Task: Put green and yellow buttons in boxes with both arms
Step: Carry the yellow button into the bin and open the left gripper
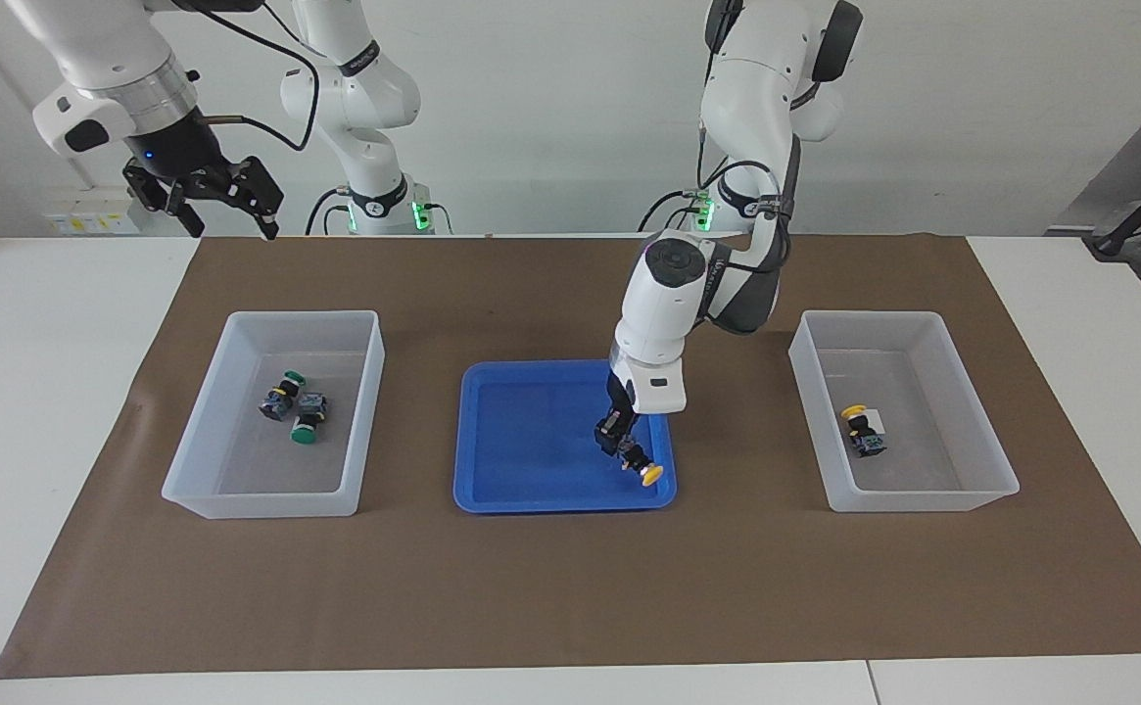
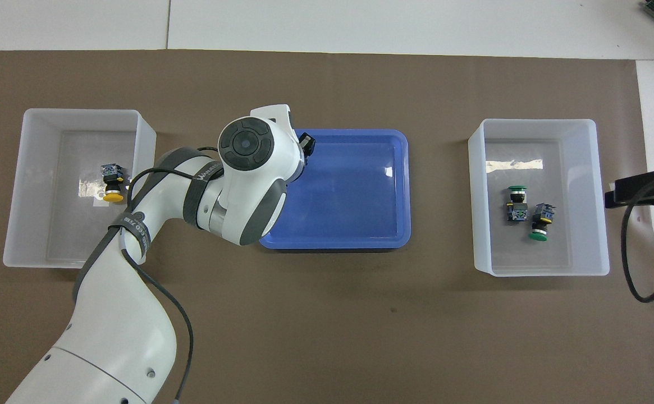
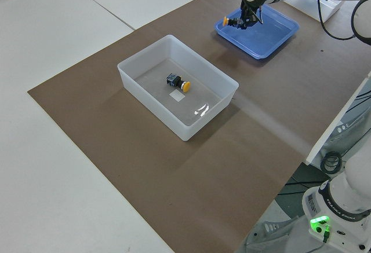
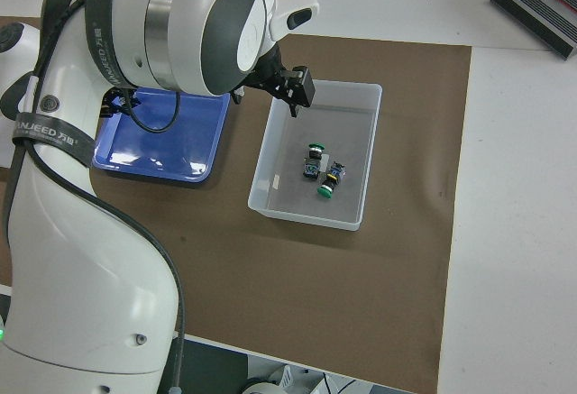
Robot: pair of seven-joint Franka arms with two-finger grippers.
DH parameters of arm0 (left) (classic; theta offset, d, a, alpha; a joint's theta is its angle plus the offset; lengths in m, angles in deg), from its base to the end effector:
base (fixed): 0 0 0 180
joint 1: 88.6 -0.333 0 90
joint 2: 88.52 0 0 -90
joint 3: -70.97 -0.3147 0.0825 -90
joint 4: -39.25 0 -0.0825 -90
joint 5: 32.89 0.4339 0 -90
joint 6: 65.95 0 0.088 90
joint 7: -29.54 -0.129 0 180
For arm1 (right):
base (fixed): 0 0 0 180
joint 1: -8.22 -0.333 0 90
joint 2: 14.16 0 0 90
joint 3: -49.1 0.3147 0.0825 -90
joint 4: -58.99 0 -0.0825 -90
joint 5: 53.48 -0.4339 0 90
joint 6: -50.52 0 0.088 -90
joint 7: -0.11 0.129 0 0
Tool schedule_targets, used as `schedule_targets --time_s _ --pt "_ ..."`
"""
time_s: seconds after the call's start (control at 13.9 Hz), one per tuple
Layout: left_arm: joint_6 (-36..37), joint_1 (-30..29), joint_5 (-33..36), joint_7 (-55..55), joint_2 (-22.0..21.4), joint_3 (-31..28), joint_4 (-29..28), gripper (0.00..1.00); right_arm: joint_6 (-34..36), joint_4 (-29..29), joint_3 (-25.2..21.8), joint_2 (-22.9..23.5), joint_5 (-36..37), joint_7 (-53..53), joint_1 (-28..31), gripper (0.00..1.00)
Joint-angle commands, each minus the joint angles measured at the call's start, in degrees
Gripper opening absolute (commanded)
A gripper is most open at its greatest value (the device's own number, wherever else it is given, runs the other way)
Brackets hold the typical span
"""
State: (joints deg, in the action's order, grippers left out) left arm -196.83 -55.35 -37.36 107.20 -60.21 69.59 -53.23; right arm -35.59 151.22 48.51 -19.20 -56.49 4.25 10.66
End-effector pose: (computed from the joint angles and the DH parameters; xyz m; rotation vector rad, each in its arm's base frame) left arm 0.6310 -0.3982 0.3083 2.7077 1.2111 0.0879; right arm 0.5690 -0.0233 0.6270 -3.0825 0.1883 0.0299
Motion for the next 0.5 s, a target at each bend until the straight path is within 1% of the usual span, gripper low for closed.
schedule_targets --time_s 0.0,0.14,0.29,0.43 --pt "8.0 -0.7 0.2 -0.4 2.5 -0.4 8.2 0.06 0.6 -0.1 -0.1 0.0 0.9 0.7 -0.1 1.00" --pt "12.6 -1.9 0.1 -4.1 1.9 -1.0 11.2 0.06 0.6 -0.1 -0.1 -0.1 0.8 0.7 -0.2 1.00" --pt "18.4 -5.6 0.0 -8.6 0.7 -1.0 13.8 0.04 0.6 -0.1 0.0 -0.3 0.7 0.7 -0.7 1.00" --pt "24.1 -9.8 -0.2 -15.7 -1.8 -0.6 16.2 0.02 0.7 -0.2 0.4 -0.4 0.1 0.6 -0.7 1.00"
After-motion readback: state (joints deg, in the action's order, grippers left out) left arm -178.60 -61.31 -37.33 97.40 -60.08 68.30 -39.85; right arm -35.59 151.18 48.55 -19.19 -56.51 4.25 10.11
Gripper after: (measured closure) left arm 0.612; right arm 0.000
